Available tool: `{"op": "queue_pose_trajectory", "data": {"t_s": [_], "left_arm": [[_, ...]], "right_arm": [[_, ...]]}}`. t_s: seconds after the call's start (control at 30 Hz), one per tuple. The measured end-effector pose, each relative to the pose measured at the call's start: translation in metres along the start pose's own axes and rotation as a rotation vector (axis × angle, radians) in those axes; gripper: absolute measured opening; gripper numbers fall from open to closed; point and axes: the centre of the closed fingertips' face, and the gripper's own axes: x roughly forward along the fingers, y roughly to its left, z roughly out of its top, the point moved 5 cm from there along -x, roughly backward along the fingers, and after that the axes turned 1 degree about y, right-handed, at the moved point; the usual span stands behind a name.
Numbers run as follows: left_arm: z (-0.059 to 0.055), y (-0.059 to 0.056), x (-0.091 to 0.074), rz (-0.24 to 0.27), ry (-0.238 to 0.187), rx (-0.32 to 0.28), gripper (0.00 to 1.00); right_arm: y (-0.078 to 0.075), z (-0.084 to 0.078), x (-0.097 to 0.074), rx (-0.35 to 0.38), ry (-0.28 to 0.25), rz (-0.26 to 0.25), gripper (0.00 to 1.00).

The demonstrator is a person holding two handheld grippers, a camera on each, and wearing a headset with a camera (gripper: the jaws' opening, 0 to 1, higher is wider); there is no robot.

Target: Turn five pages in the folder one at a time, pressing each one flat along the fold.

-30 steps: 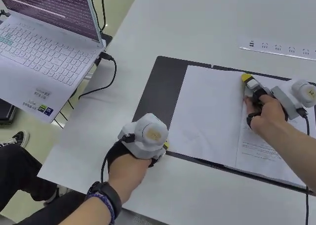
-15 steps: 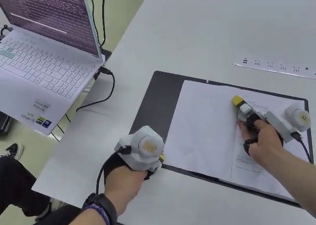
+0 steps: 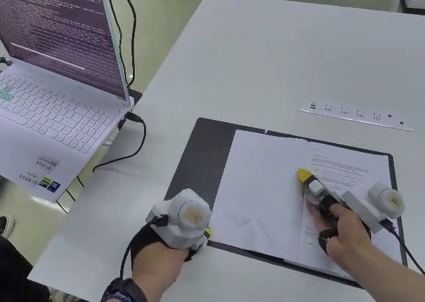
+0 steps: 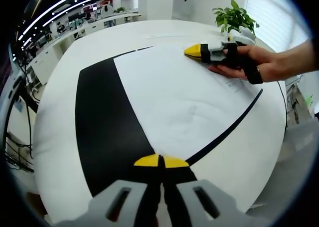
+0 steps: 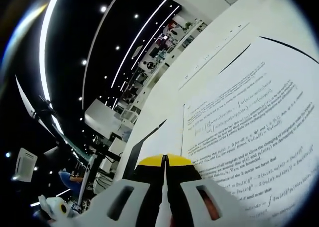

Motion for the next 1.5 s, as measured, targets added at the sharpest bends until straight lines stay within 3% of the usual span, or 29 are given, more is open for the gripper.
{"op": "queue_pose_trajectory", "data": {"t_s": [0.1, 0.5, 0.67, 0.83, 0.97, 1.5], "left_arm": [[0.000, 0.000, 0.000, 0.007, -0.005, -0.004, 0.00], [-0.001, -0.001, -0.001, 0.011, -0.017, -0.010, 0.00], [-0.001, -0.001, -0.001, 0.014, -0.020, -0.012, 0.00], [-0.001, -0.001, -0.001, 0.016, -0.015, -0.010, 0.00], [0.000, -0.001, -0.001, 0.008, 0.000, -0.002, 0.00], [0.000, -0.001, -0.001, 0.014, 0.007, 0.020, 0.00]], "right_arm": [[-0.009, -0.001, 0.000, 0.009, -0.006, -0.001, 0.00], [-0.018, -0.014, -0.018, 0.038, -0.020, -0.005, 0.00], [-0.014, -0.030, -0.030, 0.020, 0.025, 0.000, 0.00], [-0.013, -0.043, -0.044, 0.050, 0.023, -0.003, 0.00], [-0.011, -0.049, -0.052, 0.059, 0.018, -0.004, 0.00], [-0.002, -0.076, -0.081, 0.017, 0.103, 0.004, 0.00]]}}
